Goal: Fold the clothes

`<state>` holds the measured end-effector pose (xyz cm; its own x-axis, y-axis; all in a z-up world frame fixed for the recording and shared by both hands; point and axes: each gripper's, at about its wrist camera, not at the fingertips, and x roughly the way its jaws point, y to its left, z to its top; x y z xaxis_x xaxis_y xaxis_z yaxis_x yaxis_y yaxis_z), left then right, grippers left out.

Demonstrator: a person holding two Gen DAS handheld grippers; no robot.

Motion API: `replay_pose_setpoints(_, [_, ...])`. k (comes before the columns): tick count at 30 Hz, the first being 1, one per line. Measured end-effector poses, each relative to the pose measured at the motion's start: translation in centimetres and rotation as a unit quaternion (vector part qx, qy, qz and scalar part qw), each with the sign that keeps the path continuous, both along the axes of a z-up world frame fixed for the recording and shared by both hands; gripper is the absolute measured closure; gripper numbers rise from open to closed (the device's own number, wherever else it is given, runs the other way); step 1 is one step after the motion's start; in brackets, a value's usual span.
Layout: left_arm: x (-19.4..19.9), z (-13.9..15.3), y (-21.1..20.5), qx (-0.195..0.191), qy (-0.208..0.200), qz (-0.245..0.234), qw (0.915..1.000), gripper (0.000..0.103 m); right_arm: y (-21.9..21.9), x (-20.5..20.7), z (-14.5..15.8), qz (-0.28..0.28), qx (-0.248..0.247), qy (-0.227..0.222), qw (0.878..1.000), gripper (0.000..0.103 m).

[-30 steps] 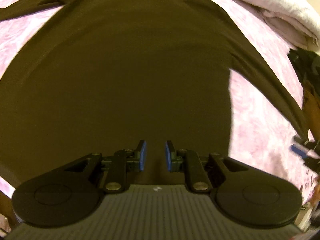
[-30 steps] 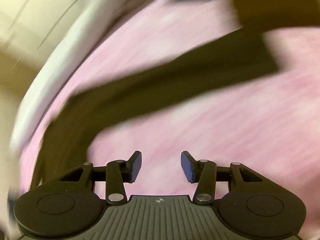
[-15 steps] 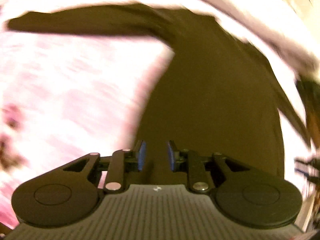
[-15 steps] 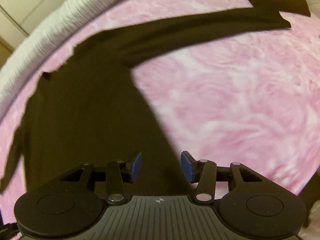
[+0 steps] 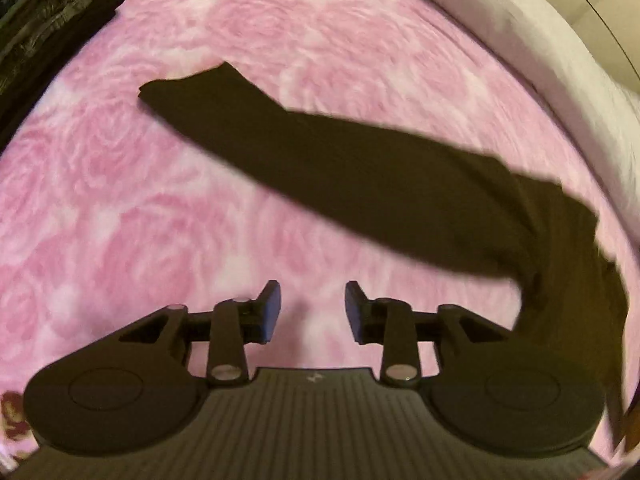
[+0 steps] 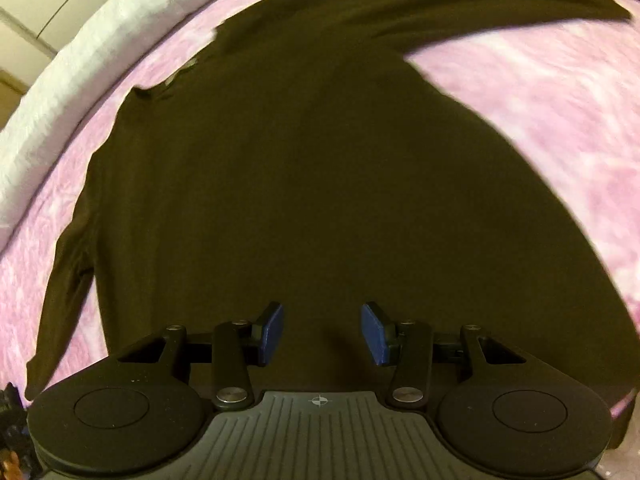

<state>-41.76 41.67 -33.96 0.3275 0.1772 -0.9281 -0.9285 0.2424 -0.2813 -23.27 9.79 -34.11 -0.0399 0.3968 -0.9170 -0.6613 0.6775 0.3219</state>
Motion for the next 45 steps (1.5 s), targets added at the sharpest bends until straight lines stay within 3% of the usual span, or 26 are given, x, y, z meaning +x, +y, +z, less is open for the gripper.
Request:
replay_pose_setpoints(3, [0.9,-0.6,2.9,-0.026,-0.017,0.042,0.9986,0.067,4.0,-2.0,0.1,0.025,0.022,0.000,0.999,0.055])
replay_pose_setpoints(7, [2.8,-1.4,7.3,-0.034,-0.002,0.079,0.9963,0.064,8.6,-4.7,0.3,0.067,0.042,0.005,0.997,0.055])
replay_pose_setpoints(15, [5.9,-4.9,12.4,-0.058,0.094,0.088,0.9900,0.063,11.7,-7.2,-1.5,0.101,0.024,0.024,0.994,0.055])
replay_pose_setpoints(17, [5.9,-5.0,12.2,-0.046,0.100,0.080,0.9906,0.070,11.9,-7.1,-2.2,0.092,0.015,0.035,0.995,0.055])
replay_pose_setpoints(19, [3.3,-4.8,10.2,-0.041,0.101,0.091,0.9899,0.102,12.1,-7.1,-2.8,0.086,0.009,0.044,0.995,0.055])
replay_pose_setpoints(23, [-1.7,-4.4,6.1,-0.031,0.101,0.112,0.9880,0.102,12.2,-7.1,-3.0,0.095,0.001,0.050,0.994,0.055])
replay_pose_setpoints(30, [-10.6,-3.7,-1.1,-0.014,0.102,0.149,0.9834,0.100,12.0,-7.2,-3.4,0.097,-0.006,0.060,0.993,0.055])
replay_pose_setpoints(32, [-13.1,-3.0,-2.1,-0.015,0.077,0.175,0.9814,0.099,11.8,-7.3,-3.3,0.098,-0.008,0.063,0.993,0.055])
replay_pose_setpoints(35, [-13.8,-1.5,-0.7,0.007,0.039,0.182,0.9825,0.089,11.5,-7.5,-3.1,0.102,-0.006,0.065,0.993,0.055])
replay_pose_setpoints(37, [-13.2,-1.2,1.1,0.017,-0.004,0.186,0.9823,0.068,11.2,-7.6,-3.1,0.105,-0.006,0.062,0.993,0.055])
replay_pose_setpoints(41, [-11.0,-2.6,3.9,0.018,-0.042,0.199,0.9790,0.065,10.1,-7.9,-2.8,0.104,-0.004,0.066,0.992,0.055])
replay_pose_setpoints(43, [-10.4,-3.7,4.6,0.028,-0.040,0.194,0.9797,0.076,9.4,-8.0,-2.6,0.103,-0.001,0.066,0.993,0.055])
replay_pose_setpoints(45, [-10.1,-4.3,4.8,0.055,-0.024,0.179,0.9821,0.101,8.5,-7.7,-2.4,0.098,0.002,0.062,0.993,0.055])
